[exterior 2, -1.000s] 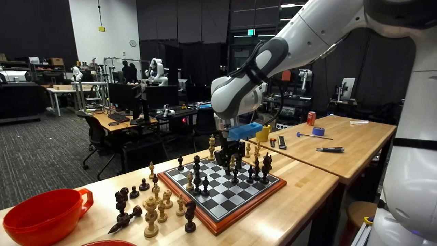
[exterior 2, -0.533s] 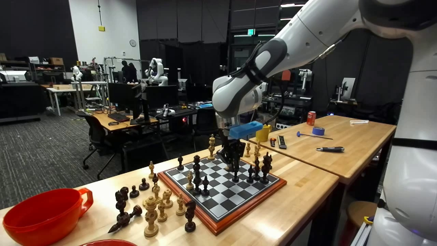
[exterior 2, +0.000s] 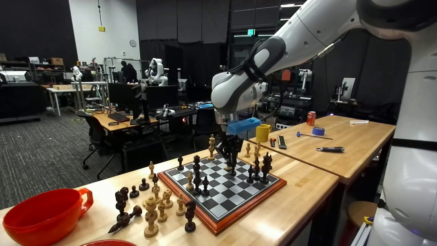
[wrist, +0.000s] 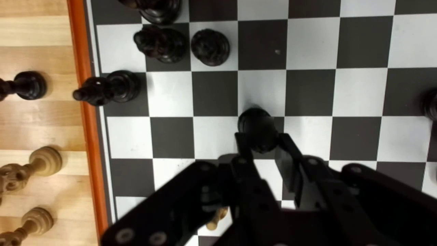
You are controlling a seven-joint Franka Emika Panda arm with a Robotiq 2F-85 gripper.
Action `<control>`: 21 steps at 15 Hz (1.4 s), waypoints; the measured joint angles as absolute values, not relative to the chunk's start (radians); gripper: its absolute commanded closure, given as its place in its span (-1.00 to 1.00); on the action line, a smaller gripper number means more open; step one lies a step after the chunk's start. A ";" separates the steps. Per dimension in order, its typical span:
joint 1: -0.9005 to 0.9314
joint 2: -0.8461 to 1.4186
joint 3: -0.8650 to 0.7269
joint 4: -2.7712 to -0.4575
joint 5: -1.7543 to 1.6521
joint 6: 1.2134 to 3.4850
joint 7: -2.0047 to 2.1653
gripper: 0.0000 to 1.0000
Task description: Move one black chess piece away from you
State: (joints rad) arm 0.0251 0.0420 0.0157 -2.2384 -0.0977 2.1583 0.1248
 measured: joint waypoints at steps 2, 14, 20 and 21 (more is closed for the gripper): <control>0.025 0.051 0.017 -2.229 -0.098 2.158 0.125 0.88; 0.026 0.113 0.018 -2.183 -0.098 2.183 0.124 -0.32; 0.038 0.009 0.028 -2.209 -0.105 2.175 0.119 -1.00; 0.039 -0.038 0.031 -2.227 -0.112 2.174 0.121 -1.00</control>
State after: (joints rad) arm 0.0387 -0.0378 0.0306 -2.2270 -0.1123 2.1744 0.1208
